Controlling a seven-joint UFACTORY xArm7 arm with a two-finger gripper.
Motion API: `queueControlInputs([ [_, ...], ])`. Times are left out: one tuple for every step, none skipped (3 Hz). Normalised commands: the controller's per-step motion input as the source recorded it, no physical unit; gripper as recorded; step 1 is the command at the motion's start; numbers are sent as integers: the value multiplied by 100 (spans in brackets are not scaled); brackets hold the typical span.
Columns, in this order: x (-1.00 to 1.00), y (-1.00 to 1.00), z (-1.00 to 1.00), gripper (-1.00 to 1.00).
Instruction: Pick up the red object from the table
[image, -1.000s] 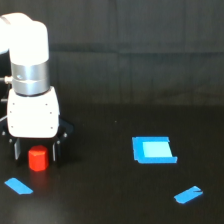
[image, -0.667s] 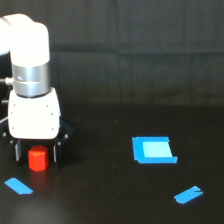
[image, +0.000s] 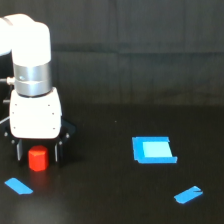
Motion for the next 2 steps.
queueControlInputs([
  [1, 3, -13, -66],
  [-4, 3, -8, -32],
])
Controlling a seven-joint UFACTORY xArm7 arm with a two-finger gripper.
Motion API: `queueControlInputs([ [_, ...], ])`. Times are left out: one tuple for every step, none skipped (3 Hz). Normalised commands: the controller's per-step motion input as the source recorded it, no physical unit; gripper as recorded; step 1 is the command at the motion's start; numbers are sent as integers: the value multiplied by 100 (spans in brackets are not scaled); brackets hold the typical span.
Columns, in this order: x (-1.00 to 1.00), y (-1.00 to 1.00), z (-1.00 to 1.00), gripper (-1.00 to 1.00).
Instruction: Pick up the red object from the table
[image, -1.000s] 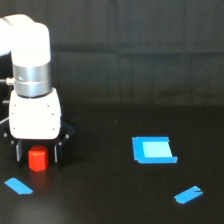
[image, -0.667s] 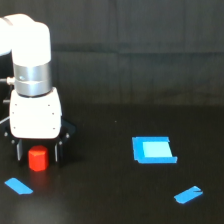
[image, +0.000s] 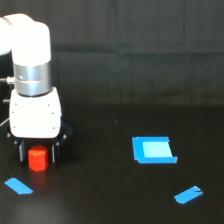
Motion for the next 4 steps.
queueControlInputs([
  [6, -4, -18, -5],
  [3, -8, -29, -10],
  [14, 3, -23, -48],
  [6, 0, -12, -69],
])
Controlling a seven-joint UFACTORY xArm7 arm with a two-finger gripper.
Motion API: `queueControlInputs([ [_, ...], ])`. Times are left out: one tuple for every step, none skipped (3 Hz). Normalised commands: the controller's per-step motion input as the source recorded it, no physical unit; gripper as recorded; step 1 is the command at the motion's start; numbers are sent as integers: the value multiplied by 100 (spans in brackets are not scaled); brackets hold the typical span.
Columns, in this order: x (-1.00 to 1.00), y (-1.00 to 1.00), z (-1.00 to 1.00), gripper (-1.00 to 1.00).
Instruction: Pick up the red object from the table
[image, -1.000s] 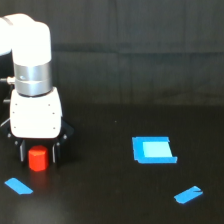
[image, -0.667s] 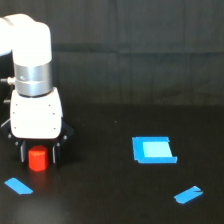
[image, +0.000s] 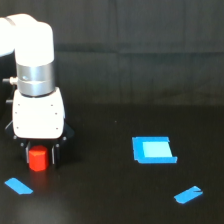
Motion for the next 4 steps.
queueControlInputs([
  [1, 6, -20, -55],
  [-13, 10, 35, -73],
  [-7, -5, 62, -52],
  [8, -17, 30, -17],
])
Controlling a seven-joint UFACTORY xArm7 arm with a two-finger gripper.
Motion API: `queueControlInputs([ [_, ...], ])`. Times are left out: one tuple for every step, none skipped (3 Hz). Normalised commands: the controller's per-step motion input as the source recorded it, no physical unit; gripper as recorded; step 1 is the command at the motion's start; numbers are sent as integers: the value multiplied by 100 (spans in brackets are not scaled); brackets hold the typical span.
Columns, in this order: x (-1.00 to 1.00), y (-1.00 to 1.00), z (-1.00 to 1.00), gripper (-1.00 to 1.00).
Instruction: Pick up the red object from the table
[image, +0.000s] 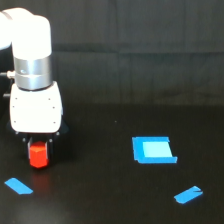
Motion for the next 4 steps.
queueControlInputs([
  [9, -4, 42, -55],
  [8, -22, 67, -77],
  [-4, -36, 61, -81],
  [2, -13, 53, -92],
])
